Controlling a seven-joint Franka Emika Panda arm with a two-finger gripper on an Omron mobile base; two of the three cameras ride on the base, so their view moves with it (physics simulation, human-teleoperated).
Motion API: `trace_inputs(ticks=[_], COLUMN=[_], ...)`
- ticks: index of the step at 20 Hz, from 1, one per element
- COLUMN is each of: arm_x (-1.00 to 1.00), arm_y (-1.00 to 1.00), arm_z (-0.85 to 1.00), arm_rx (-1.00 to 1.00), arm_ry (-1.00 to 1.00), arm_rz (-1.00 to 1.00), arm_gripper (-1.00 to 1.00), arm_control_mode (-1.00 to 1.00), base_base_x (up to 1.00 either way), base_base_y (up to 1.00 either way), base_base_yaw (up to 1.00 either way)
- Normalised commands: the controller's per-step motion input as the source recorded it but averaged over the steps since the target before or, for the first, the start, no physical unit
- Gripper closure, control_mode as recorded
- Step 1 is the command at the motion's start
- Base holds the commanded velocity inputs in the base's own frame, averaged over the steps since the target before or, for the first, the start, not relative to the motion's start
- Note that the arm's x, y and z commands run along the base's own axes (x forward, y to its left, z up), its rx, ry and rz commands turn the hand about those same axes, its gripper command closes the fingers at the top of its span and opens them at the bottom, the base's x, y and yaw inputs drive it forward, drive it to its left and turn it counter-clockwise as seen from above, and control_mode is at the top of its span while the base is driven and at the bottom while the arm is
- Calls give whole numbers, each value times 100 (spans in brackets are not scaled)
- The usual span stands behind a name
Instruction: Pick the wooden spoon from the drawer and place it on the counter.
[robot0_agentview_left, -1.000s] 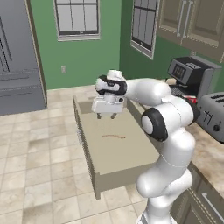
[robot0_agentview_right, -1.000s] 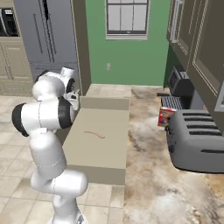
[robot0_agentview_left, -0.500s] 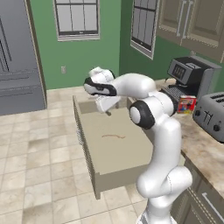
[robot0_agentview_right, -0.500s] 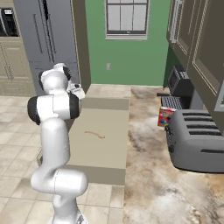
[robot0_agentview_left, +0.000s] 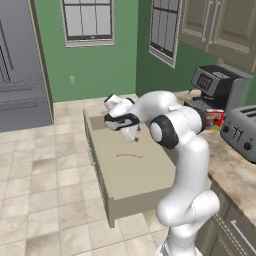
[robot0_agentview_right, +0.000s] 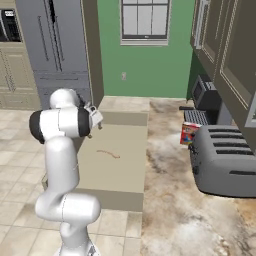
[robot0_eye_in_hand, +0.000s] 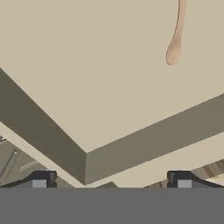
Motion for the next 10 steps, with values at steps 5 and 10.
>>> trace_inputs(ticks=[5, 10], arm_x=[1, 27], arm_y=[-8, 20], arm_z=[-54, -40], arm_rx=[7, 3], arm_ry=[0, 0], arm_rz=[3, 0], arm_gripper=[-100, -100], arm_control_mode=[-100, -100], base_base_x=[0, 0], base_base_y=[0, 0], base_base_yaw=[0, 0])
